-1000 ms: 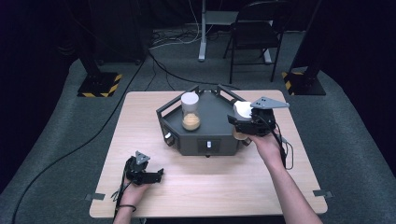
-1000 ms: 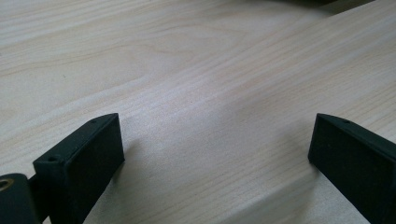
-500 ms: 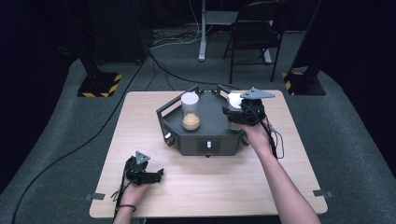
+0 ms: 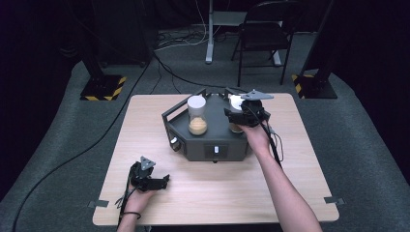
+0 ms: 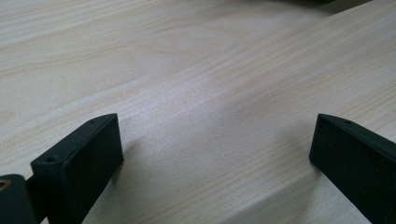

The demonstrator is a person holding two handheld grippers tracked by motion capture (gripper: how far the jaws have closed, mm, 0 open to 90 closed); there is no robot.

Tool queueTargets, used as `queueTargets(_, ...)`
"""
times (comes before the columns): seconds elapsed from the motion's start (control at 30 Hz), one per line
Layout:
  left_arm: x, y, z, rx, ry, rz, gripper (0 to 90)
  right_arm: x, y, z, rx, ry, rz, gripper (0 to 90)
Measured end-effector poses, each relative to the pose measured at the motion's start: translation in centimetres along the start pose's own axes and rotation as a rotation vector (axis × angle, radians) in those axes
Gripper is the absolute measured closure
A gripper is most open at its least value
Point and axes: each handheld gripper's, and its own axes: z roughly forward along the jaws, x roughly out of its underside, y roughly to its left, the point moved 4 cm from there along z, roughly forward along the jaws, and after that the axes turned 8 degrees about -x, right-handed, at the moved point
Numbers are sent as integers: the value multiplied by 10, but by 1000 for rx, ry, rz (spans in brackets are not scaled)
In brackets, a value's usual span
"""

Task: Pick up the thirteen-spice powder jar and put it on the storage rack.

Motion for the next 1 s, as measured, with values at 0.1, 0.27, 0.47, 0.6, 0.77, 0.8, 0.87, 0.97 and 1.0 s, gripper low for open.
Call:
queueTargets(0.1, 0, 0, 0, 0, 1, 0, 21, 1, -3, 3, -6, -4, 25, 297)
queueTargets(0.27, 0, 0, 0, 0, 1, 0, 21, 1, -5, 4, -12, -3, 32, 297)
queueTargets(0.47, 0, 0, 0, 0, 1, 0, 21, -3, -5, 5, -16, 16, 26, 293)
queueTargets(0.6, 0, 0, 0, 0, 0, 0, 21, -2, -3, 0, -11, -7, 27, 232)
queueTargets(0.77, 0, 0, 0, 0, 1, 0, 21, -5, 0, -8, -19, -1, 33, 154)
queueTargets(0.8, 0, 0, 0, 0, 1, 0, 21, -5, 2, -10, -15, -3, 28, 143)
queueTargets(0.87, 0, 0, 0, 0, 0, 0, 21, -5, 4, -16, -12, -6, 21, 123)
queueTargets(0.97, 0, 0, 0, -1, 0, 1, 21, -2, 4, -25, -17, -8, 11, 112)
queueTargets(1.0, 0, 0, 0, -1, 0, 0, 21, -1, 4, -28, -21, -7, 12, 108)
